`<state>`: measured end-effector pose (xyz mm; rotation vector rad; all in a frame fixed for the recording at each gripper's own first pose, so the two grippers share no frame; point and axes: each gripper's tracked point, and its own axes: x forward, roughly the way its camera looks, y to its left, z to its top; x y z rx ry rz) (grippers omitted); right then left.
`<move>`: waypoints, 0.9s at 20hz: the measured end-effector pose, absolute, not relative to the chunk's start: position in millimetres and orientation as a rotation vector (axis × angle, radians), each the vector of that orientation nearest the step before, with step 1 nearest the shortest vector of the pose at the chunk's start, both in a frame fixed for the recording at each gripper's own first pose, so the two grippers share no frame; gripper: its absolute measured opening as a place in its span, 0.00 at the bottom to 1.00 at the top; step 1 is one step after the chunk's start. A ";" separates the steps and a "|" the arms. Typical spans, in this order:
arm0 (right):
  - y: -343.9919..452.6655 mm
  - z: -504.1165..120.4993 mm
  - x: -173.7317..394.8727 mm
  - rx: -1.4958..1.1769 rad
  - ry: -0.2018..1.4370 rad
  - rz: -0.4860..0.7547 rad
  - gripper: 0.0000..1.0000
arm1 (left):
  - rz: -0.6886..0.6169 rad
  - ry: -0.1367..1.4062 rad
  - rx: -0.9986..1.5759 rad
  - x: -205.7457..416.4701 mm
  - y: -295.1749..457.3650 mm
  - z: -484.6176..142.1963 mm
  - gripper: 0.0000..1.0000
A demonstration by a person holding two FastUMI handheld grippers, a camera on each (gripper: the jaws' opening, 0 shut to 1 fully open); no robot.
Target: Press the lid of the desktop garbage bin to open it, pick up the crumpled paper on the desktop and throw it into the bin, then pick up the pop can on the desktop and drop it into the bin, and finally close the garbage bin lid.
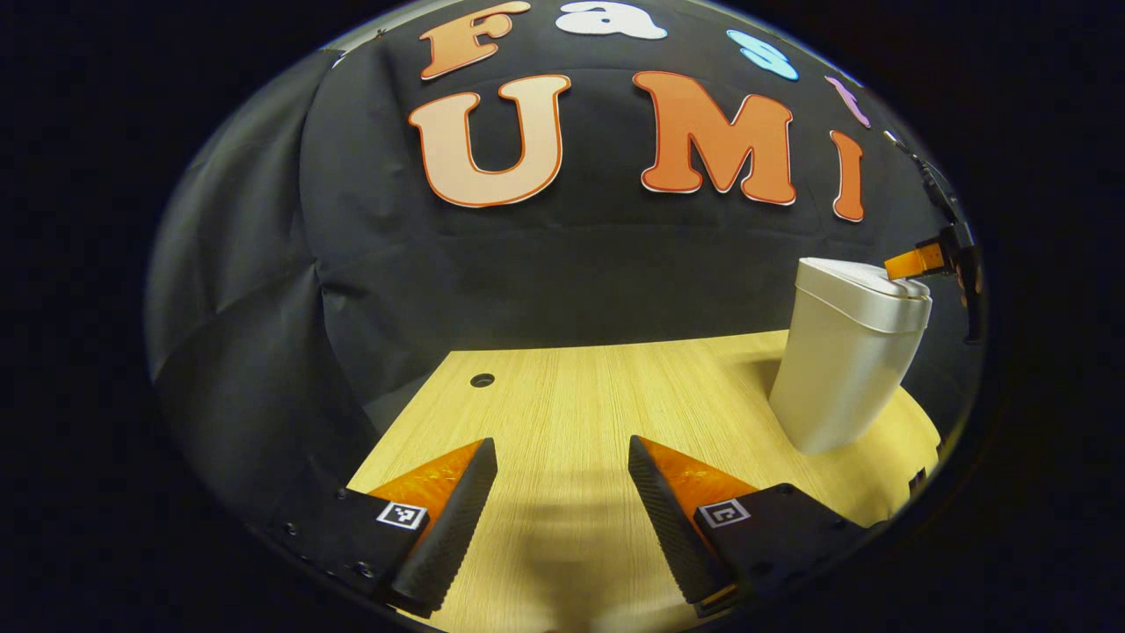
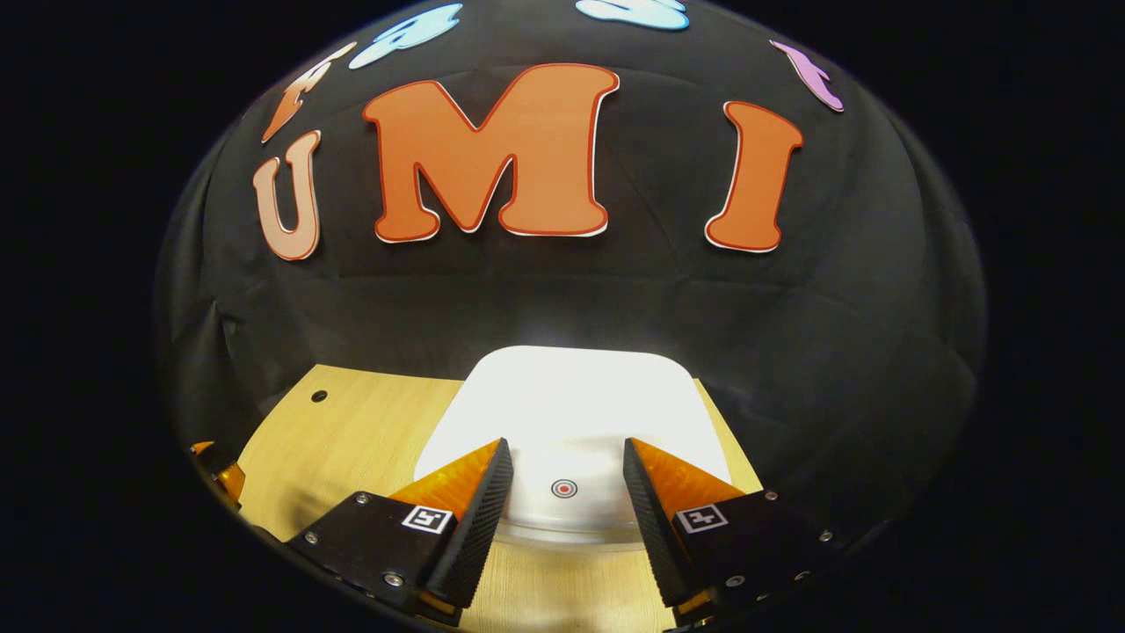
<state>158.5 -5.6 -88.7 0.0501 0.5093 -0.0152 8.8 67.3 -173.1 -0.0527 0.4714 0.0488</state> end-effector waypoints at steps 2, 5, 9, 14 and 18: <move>-4.6 -88.2 156.9 0.052 0.495 -0.019 0.77 | 0.043 0.475 -0.057 8.2 67.5 -174.2 0.96; -4.4 -87.4 154.2 0.060 0.459 -0.046 0.78 | 0.042 0.475 -0.059 7.3 68.2 -174.0 0.96; -2.1 -90.1 149.3 0.052 0.451 -0.061 0.78 | 0.036 0.484 -0.067 5.0 68.3 -176.9 0.96; -0.8 -90.7 147.6 0.062 0.436 -0.072 0.78 | 0.021 0.494 -0.073 5.2 63.8 -179.4 0.96; -0.5 -92.6 146.8 0.080 0.437 -0.068 0.78 | 0.004 0.502 -0.067 4.2 60.4 -181.8 0.96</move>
